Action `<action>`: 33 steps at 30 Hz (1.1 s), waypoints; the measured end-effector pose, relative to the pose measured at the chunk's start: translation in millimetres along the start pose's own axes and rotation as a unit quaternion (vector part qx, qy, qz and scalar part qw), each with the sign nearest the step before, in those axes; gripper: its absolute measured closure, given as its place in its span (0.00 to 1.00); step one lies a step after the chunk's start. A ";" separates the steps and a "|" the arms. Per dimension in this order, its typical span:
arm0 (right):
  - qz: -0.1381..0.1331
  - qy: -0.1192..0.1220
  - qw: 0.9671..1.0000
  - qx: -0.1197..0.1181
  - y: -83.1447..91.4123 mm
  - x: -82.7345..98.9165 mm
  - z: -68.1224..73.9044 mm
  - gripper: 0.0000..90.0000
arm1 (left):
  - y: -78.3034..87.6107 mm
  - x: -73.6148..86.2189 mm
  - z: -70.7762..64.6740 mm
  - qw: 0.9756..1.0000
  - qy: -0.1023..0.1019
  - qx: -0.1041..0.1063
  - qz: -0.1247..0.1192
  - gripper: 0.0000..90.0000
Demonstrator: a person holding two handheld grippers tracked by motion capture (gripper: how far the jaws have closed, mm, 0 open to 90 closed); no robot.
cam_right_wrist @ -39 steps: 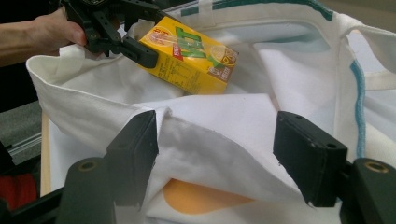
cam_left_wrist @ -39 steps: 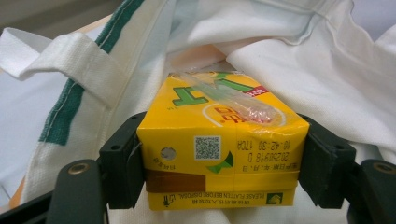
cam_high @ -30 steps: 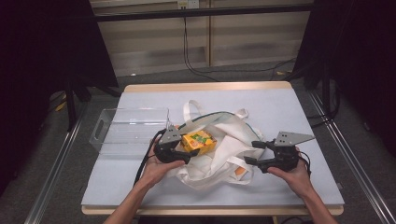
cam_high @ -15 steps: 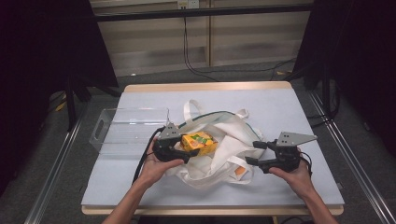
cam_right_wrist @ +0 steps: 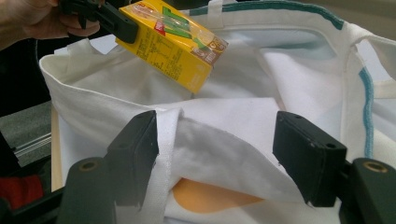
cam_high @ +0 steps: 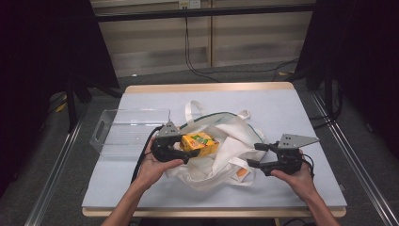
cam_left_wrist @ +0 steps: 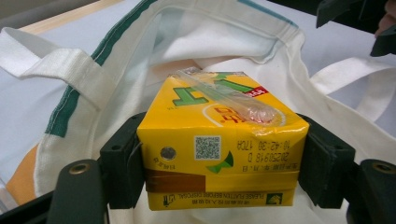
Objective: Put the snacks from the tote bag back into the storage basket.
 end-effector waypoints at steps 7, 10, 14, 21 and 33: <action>-0.003 -0.001 1.000 -0.002 0.0 -0.9 1.5 0.35 | 8.6 -2.3 4.2 1.000 0.010 0.011 0.001 0.31; -0.004 0.001 1.000 0.000 0.8 -0.9 1.3 0.35 | 10.4 -2.8 5.8 1.000 0.016 0.019 0.002 0.31; -0.004 0.000 1.000 -0.001 0.5 -0.2 1.0 0.34 | 14.2 -5.4 7.1 0.999 0.019 0.033 0.004 0.31; -0.005 0.001 1.000 0.001 1.7 -1.0 1.0 0.34 | 26.8 -12.3 10.6 0.999 0.018 0.041 0.001 0.31; -0.005 0.003 1.000 0.001 0.7 -1.0 1.7 0.34 | 43.3 -25.6 18.6 0.998 0.012 0.054 0.017 0.31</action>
Point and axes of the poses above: each handheld gripper's, and its own axes: y roughly backward along the jaws, x roughly out of its underside, z roughly to its left, the point moved 2 cm from there along -y, roughly forward along the jaws, and after that the axes turned 9 degrees about -y, right-handed, at the moved point
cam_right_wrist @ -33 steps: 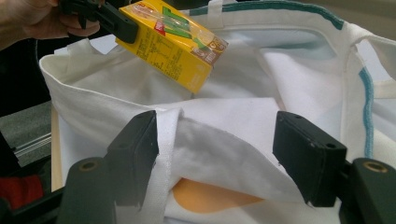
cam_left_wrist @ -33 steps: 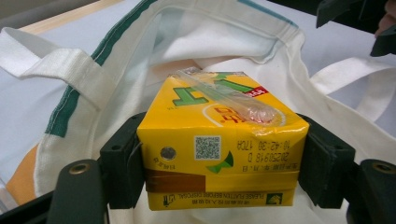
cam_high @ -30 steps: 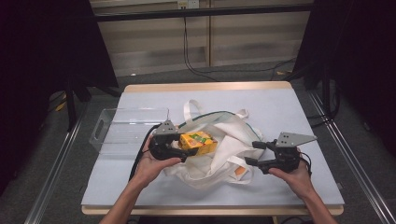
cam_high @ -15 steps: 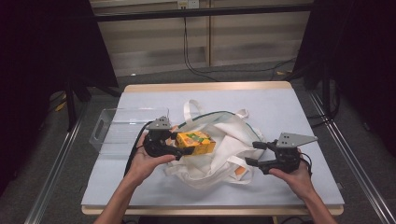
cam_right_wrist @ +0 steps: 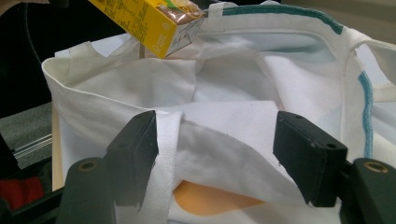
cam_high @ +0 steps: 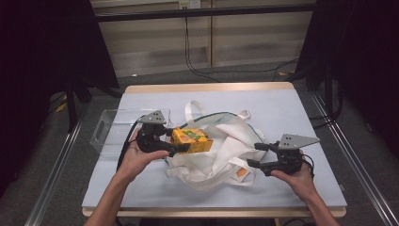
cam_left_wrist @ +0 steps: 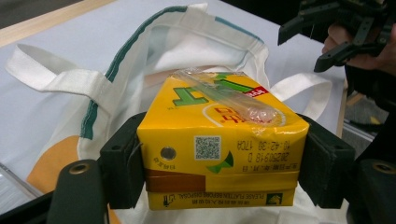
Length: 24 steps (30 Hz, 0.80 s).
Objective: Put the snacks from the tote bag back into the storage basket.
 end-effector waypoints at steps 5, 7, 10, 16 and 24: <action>0.001 -0.005 1.000 0.001 -1.3 0.9 1.4 0.34 | 3.8 -5.1 4.4 1.000 -0.003 0.005 0.014 0.31; 0.000 -0.006 1.000 -0.001 -1.9 1.4 1.5 0.34 | 5.6 -6.9 5.2 1.000 -0.004 0.006 0.022 0.31; 0.000 -0.003 1.000 -0.002 -1.2 1.7 2.7 0.34 | 7.6 -10.6 6.4 0.999 -0.002 0.000 0.036 0.31; -0.004 0.000 1.000 0.001 0.5 2.5 8.3 0.31 | 12.9 -19.1 8.2 0.999 0.000 0.000 0.038 0.31; -0.028 0.002 1.000 0.012 5.7 -3.0 13.4 0.23 | 19.6 -26.3 13.7 0.998 0.005 -0.002 0.059 0.31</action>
Point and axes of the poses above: each handheld gripper's, and its own axes: y roughly backward along the jaws, x roughly out of its underside, z roughly to its left, the point moved 2 cm from there along -y, roughly forward along the jaws, and after that the axes turned 9 degrees about -y, right-handed, at the moved point
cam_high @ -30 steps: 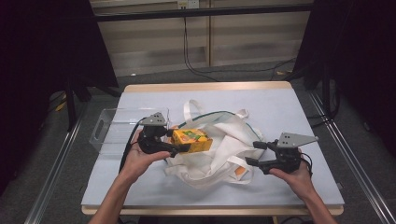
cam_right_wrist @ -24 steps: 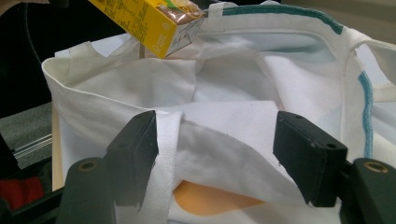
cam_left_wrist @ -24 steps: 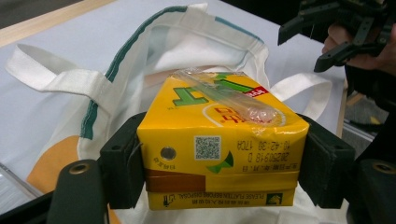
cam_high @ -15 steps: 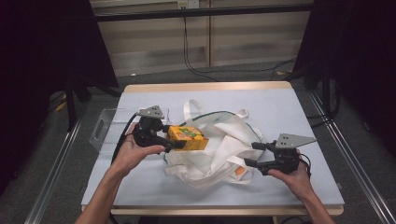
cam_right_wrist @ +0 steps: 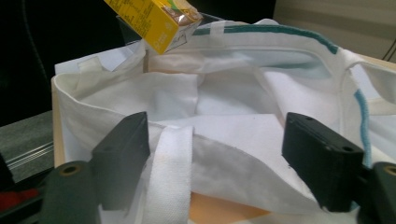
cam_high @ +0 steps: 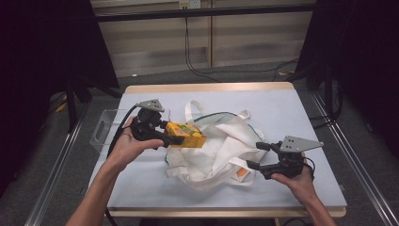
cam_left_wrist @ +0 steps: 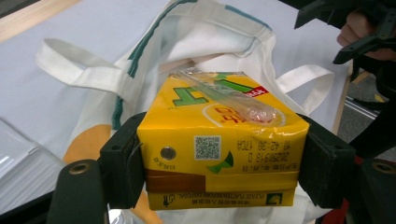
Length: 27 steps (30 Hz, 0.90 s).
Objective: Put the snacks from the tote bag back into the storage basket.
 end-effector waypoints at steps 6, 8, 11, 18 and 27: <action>0.000 0.000 1.000 0.017 2.5 2.3 4.9 0.18 | 4.7 -3.1 4.9 1.000 0.005 -0.005 0.004 0.31; 0.002 0.004 1.000 0.016 2.4 4.4 7.3 0.17 | 5.6 -4.1 6.6 1.000 0.006 -0.006 0.009 0.31; -0.006 0.005 1.000 0.015 2.2 8.4 8.8 0.17 | 7.4 -5.3 8.4 1.000 0.007 -0.007 0.019 0.31; -0.010 0.004 1.000 0.020 3.3 10.0 10.8 0.14 | 13.7 -6.1 16.1 0.999 0.022 -0.006 0.034 0.31; -0.009 0.001 1.000 0.020 2.6 10.8 10.5 0.14 | 26.5 -7.5 28.1 0.998 0.041 -0.025 0.045 0.31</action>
Point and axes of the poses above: each handheld gripper's, and its own axes: y roughly backward along the jaws, x roughly out of its underside, z roughly to its left, the point moved 2 cm from there along -y, roughly forward along the jaws, and after that the axes turned 9 degrees about -y, right-handed, at the moved point
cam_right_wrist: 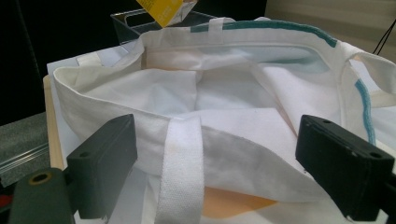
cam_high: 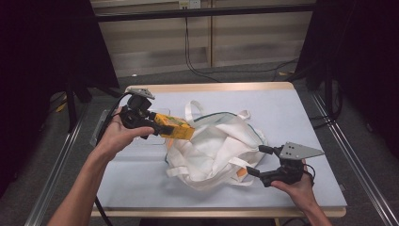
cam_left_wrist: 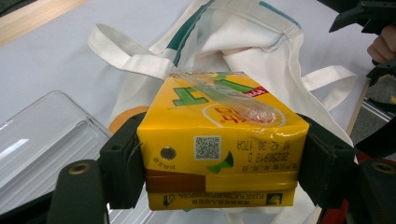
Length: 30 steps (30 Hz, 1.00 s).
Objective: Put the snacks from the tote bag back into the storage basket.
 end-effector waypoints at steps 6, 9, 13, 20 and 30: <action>0.004 -0.002 1.000 -0.002 -1.7 1.1 -1.1 0.14 | 3.6 1.0 12.4 0.999 0.037 -0.003 0.006 0.31; 0.002 0.000 1.000 -0.002 -1.8 1.0 -1.4 0.14 | 6.2 3.1 19.7 0.999 0.048 -0.013 0.005 0.31; 0.002 -0.003 1.000 0.000 -1.1 0.9 -2.5 0.14 | 11.0 6.1 28.2 0.999 0.046 -0.014 0.019 0.31; 0.006 -0.004 1.000 -0.001 -1.5 1.7 -3.0 0.14 | 19.9 4.2 37.0 0.998 0.052 -0.011 0.022 0.31; 0.003 -0.003 1.000 -0.001 0.1 0.7 -4.1 0.14 | 28.2 1.6 52.8 0.995 0.083 -0.039 0.044 0.31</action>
Point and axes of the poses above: each handheld gripper's, and its own axes: y roughly backward along the jaws, x roughly out of its underside, z roughly to its left, the point moved 2 cm from there along -y, roughly forward along the jaws, and after that the axes turned 9 degrees about -y, right-handed, at the moved point
